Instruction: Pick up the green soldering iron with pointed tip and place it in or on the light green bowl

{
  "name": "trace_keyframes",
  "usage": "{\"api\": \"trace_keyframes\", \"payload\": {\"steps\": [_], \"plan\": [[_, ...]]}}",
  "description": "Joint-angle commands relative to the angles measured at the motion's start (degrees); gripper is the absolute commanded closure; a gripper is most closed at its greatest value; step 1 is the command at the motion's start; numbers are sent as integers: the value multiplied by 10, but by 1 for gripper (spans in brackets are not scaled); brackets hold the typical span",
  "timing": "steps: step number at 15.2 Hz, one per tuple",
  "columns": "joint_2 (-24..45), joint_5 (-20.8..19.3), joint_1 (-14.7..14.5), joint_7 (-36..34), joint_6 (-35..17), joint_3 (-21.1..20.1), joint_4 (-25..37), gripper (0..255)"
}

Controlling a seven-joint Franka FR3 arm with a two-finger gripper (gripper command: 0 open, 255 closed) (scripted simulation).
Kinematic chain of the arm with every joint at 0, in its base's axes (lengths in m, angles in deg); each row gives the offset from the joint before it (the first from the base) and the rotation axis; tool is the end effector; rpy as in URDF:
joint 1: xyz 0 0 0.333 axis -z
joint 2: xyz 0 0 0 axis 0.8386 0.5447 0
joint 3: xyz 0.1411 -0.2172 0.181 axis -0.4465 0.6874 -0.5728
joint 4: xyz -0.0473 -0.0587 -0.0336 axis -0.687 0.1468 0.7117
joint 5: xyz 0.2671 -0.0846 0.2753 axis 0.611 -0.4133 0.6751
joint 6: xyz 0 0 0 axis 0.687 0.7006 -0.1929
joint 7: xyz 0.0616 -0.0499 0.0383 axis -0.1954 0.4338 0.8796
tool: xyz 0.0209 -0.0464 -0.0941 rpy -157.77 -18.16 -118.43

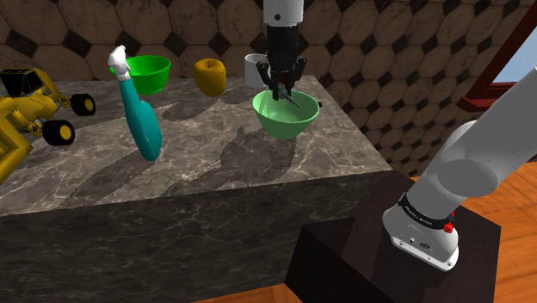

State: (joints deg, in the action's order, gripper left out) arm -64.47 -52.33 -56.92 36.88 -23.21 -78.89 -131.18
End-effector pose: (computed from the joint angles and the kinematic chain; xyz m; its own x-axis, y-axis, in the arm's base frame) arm 0.4674 0.1789 0.5355 0.9351 -0.3261 -0.1385 -0.3275 -0.9448 0.0134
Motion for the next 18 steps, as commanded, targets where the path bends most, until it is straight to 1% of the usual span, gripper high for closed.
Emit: {"api": "trace_keyframes", "payload": {"steps": [1,6,10,18], "plan": [[0,0,0,0,0,0,0,0],[0,0,0,0,0,0,0,0],[16,-6,3,-5,73,3,88,0],[15,-6,3,-5,73,3,88,0]]}}
